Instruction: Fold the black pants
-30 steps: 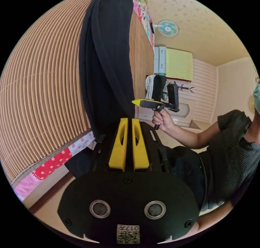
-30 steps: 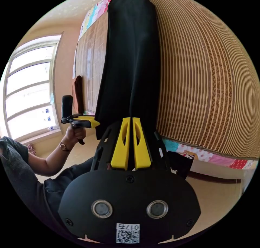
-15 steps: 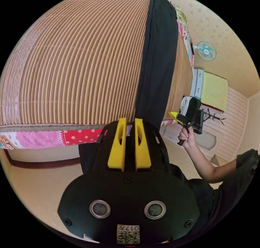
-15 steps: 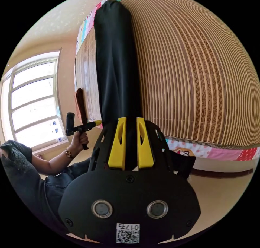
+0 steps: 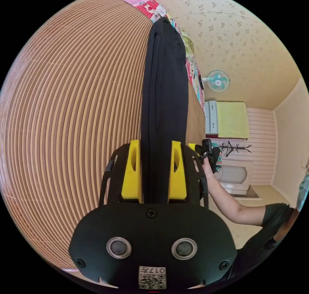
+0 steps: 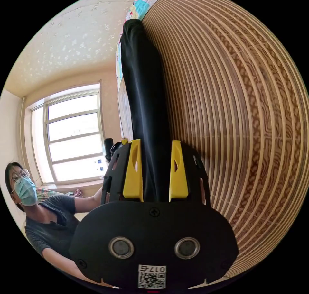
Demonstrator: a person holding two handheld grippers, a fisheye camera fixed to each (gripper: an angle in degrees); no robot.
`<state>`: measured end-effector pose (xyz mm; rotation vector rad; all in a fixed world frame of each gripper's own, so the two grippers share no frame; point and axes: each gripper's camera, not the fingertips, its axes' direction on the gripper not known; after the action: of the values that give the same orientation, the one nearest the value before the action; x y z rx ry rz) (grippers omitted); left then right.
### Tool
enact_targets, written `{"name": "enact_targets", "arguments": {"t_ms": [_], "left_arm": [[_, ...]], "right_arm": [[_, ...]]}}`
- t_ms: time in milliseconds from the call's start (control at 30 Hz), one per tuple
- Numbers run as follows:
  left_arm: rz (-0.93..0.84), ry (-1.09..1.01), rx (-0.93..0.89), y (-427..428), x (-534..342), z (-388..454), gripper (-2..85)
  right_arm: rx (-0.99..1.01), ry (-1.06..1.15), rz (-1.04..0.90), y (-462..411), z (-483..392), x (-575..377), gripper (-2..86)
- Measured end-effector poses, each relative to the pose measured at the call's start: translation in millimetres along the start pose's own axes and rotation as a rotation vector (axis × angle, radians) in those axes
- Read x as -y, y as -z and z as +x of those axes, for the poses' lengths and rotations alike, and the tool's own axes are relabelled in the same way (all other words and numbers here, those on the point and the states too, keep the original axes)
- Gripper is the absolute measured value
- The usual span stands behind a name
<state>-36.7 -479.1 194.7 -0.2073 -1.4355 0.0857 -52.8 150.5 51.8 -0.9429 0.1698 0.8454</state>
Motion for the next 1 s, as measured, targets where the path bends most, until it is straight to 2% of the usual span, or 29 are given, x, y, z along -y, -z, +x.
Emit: {"name": "enact_targets", "arguments": {"t_ms": [67, 133, 200, 367, 467, 700, 867, 1000], "left_arm": [[-0.055, 0.063, 0.041, -16, 5, 2, 6.2], [-0.069, 0.095, 0.019, -17, -2, 4, 5.6], [-0.061, 0.052, -0.039, -8, -16, 14, 4.9], [0.056, -0.149, -0.371, 62, -94, 74, 4.3], [0.064, -0.225, -0.449, 101, -142, 117, 4.2], [0.056, -0.506, -0.506, 173, -227, 248, 4.0], [0.14, -0.731, -0.576, 217, -257, 337, 4.0], [0.215, -0.723, -0.491, 219, -244, 366, 4.0]], "right_arm": [[-0.007, -0.022, -0.015, -10, -1, 5, 8.8], [-0.011, -0.039, -0.01, -15, -5, 1, 5.2], [0.097, 0.028, 0.013, -10, -18, -19, 3.6], [0.317, 0.202, 0.071, 32, -78, -97, 1.8], [0.368, 0.292, 0.06, 57, -126, -155, 1.1], [0.296, 0.575, 0.034, 108, -274, -278, 0.4], [0.302, 0.783, 0.083, 136, -361, -323, 0.4], [0.146, 0.753, 0.146, 137, -393, -310, 0.3]]}}
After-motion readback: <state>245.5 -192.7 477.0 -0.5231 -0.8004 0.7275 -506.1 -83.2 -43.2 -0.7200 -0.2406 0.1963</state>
